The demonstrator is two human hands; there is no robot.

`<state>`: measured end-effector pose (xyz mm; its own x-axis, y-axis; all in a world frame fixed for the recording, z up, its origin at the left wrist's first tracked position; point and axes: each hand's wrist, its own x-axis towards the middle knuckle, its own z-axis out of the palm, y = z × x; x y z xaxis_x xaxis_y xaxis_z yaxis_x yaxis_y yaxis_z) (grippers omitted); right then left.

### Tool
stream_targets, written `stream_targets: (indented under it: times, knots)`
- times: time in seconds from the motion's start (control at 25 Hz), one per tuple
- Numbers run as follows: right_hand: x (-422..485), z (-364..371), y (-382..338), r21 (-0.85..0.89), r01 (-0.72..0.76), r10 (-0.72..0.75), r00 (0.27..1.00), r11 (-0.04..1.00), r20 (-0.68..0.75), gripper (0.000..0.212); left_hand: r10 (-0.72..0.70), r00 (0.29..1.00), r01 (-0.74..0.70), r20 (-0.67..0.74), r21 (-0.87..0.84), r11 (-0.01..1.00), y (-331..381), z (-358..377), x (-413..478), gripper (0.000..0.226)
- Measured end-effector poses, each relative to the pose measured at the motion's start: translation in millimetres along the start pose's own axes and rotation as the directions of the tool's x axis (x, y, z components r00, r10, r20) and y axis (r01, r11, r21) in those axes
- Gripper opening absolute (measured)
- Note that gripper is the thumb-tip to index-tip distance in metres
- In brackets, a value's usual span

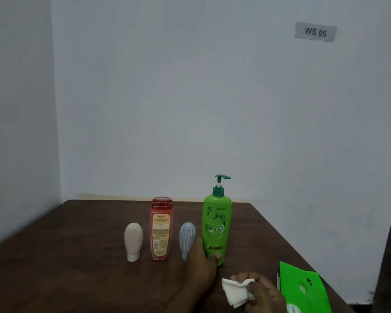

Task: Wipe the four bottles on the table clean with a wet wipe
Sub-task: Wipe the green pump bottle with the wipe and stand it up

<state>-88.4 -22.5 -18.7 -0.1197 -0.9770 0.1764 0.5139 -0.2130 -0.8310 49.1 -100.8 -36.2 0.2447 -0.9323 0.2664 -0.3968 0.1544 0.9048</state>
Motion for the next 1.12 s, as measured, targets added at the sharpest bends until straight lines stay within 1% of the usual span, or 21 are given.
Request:
stream_targets:
  times: [0.12, 0.24, 0.32, 0.44, 0.52, 0.6, 0.68, 0.92, 1.12]
  knots:
    - [2, 6, -1, -0.041, 0.085, -0.087, 0.995, 0.996, -0.054, 0.041, 0.0, 1.0, 0.0, 0.005, 0.022, 1.0, 2, 3, 7, 0.047]
    - [0, 8, -8, 0.005, 0.047, -0.047, 0.998, 0.999, -0.047, 0.04, -0.009, 1.0, 0.009, 0.015, 0.025, 1.0, 7, 8, 11, 0.045]
    - [1, 7, -12, 0.035, 0.025, -0.023, 0.998, 0.999, -0.052, 0.045, -0.021, 1.0, 0.021, 0.014, 0.019, 1.0, 13, 9, 9, 0.04]
    - [0, 5, -8, 0.021, 0.027, -0.026, 0.998, 0.999, -0.058, 0.055, -0.028, 0.999, 0.027, 0.018, 0.034, 0.999, 13, 9, 5, 0.036]
    - [-2, 4, -6, 0.01, 0.014, -0.013, 0.998, 1.0, -0.056, 0.054, -0.04, 0.999, 0.04, -0.002, 0.039, 0.998, 9, 8, 2, 0.037]
    - [-2, 4, -6, 0.004, 0.0, 0.001, 0.999, 1.0, -0.046, 0.053, -0.041, 0.998, 0.044, -0.052, 0.057, 0.997, 8, 8, 1, 0.038]
    - [0, 3, -4, 0.019, -0.003, 0.004, 0.998, 1.0, -0.055, 0.055, -0.028, 0.997, 0.033, -0.072, 0.07, 0.997, 8, 9, 1, 0.038]
    - [0, 2, 1, 0.025, 0.017, -0.015, 0.997, 1.0, -0.073, 0.054, -0.049, 0.997, 0.054, -0.06, 0.083, 0.995, 9, 11, 2, 0.025]
    - [2, 3, 3, 0.042, -0.022, 0.027, 0.992, 0.999, -0.124, 0.053, -0.036, 0.998, 0.041, -0.052, 0.104, 0.994, 10, 12, 5, 0.026]
